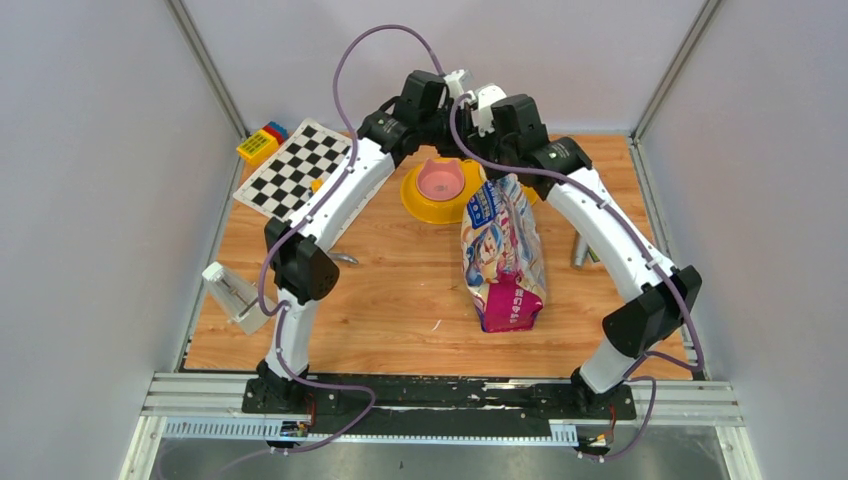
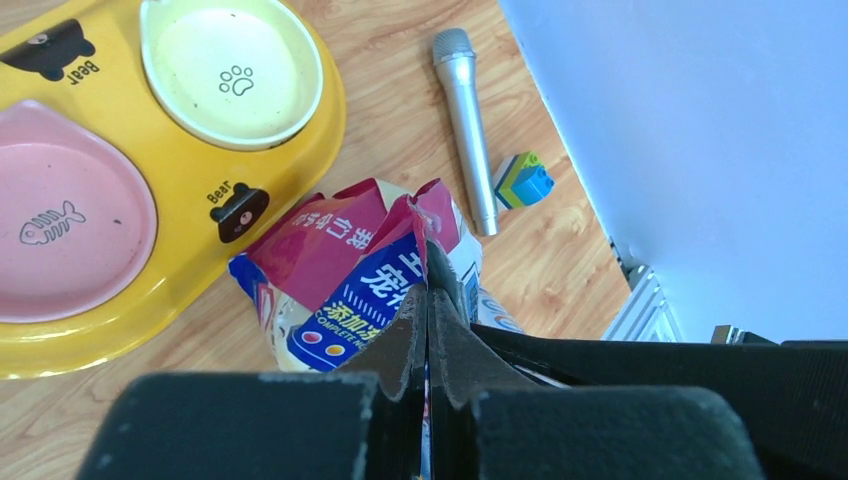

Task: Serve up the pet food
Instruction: Open the pet food bag at the center of the board.

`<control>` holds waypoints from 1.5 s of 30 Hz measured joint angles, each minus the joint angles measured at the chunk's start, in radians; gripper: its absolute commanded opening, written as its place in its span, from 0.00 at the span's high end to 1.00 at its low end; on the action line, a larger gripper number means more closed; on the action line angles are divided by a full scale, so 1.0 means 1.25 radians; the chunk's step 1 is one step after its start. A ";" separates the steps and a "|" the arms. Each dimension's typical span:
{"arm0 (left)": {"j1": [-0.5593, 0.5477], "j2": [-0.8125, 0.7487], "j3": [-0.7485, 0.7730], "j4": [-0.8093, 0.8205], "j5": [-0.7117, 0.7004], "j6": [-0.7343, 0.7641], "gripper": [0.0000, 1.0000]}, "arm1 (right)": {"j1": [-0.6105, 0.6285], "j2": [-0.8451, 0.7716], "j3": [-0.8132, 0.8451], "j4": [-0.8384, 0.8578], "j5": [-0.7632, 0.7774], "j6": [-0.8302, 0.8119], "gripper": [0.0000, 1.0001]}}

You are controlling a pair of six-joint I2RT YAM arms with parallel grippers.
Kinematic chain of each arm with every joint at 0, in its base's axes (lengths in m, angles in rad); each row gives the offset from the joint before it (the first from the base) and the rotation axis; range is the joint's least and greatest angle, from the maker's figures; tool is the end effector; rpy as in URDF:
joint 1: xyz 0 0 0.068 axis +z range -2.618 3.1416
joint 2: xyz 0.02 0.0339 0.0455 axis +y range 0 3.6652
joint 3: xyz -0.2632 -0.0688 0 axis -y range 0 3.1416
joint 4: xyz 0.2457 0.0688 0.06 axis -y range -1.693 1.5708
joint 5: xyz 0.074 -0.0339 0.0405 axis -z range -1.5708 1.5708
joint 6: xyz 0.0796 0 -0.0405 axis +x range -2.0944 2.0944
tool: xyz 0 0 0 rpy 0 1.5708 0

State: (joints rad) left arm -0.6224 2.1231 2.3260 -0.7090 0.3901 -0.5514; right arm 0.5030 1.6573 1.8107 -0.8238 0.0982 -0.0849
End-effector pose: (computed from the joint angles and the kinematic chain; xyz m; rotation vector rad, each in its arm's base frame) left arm 0.4014 -0.3253 0.3743 0.3369 2.2088 -1.0891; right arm 0.3511 0.1843 0.3774 -0.5979 2.1587 0.1170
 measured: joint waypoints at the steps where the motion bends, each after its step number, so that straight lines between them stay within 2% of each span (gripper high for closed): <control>1: -0.003 -0.001 0.001 -0.001 -0.006 0.003 1.00 | 0.012 0.000 -0.002 0.002 0.022 -0.013 1.00; 17: -0.031 -0.010 0.012 -0.009 -0.123 0.035 1.00 | 0.055 -0.039 -0.077 0.092 0.190 -0.199 1.00; 25: -0.036 -0.031 0.016 -0.048 -0.140 0.049 1.00 | 0.052 -0.057 -0.102 0.125 0.258 -0.300 1.00; 31: -0.031 -0.057 0.018 -0.089 -0.165 0.067 0.99 | 0.045 -0.064 -0.110 0.128 0.268 -0.370 1.00; 32: -0.030 -0.059 0.018 -0.088 -0.160 0.067 0.96 | 0.042 -0.065 -0.108 0.122 0.263 -0.368 1.00; 34: -0.025 -0.063 0.018 -0.085 -0.135 0.064 0.83 | 0.030 -0.065 -0.096 0.101 0.235 -0.349 1.00; 35: -0.022 -0.065 0.018 -0.080 -0.115 0.059 0.71 | 0.020 -0.065 -0.087 0.089 0.214 -0.333 1.00; 36: -0.020 -0.067 0.018 -0.071 -0.096 0.055 0.65 | 0.010 -0.065 -0.079 0.079 0.190 -0.316 1.00; 37: -0.018 -0.068 0.017 -0.062 -0.076 0.046 0.54 | 0.000 -0.065 -0.074 0.072 0.164 -0.298 1.00; 39: -0.016 -0.070 0.015 -0.039 -0.040 0.033 0.42 | -0.025 -0.065 -0.070 0.064 0.112 -0.262 1.00; 42: -0.014 -0.070 0.010 -0.016 0.004 0.010 0.31 | -0.064 -0.070 -0.070 0.063 0.026 -0.207 1.00; 45: -0.012 -0.067 0.011 0.004 0.031 -0.005 0.25 | -0.085 -0.082 -0.071 0.062 -0.046 -0.165 1.00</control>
State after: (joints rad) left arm -0.6376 2.0396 2.3394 -0.7044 0.4294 -0.5571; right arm 0.3969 1.5551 1.7218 -0.7467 0.0410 -0.2909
